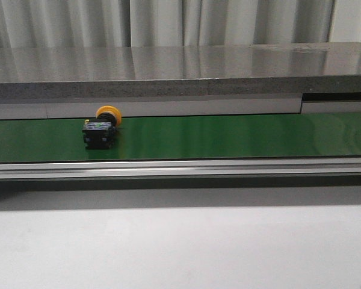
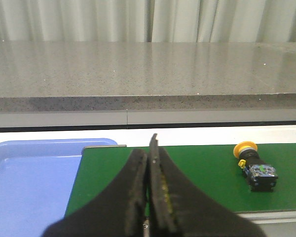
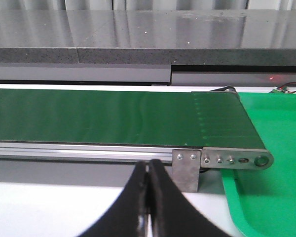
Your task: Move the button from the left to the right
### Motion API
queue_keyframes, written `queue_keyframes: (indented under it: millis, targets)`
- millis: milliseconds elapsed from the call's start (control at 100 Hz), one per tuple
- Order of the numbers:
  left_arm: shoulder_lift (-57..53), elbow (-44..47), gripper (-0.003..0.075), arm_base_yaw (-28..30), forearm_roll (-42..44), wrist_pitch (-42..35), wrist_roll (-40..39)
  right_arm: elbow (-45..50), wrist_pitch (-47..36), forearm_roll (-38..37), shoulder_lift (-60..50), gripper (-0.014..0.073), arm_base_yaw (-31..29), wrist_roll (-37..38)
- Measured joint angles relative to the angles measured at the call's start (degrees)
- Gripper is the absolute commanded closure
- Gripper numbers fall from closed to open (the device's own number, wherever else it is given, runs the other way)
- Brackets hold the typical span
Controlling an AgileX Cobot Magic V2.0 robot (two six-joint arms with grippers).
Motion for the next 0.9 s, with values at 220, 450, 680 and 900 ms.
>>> queue_keyframes:
  millis: [220, 450, 680, 900]
  targets:
    - [0.0, 0.0, 0.0741, 0.0, 0.0, 0.1, 0.0, 0.0, -3.0, 0.0, 0.0, 0.0662, 0.0, 0.0]
    - [0.0, 0.0, 0.0741, 0.0, 0.0, 0.1, 0.0, -3.0, -1.6, 0.4, 0.0, 0.0662, 0.0, 0.0]
    - [0.0, 0.0, 0.0741, 0.0, 0.0, 0.1, 0.0, -11.4, 4.6, 3.6, 7.6, 0.0662, 0.0, 0.0]
    - [0.0, 0.0, 0.0741, 0.0, 0.0, 0.1, 0.0, -22.5, 14.9, 4.0, 22.7, 0.0662, 0.0, 0.0]
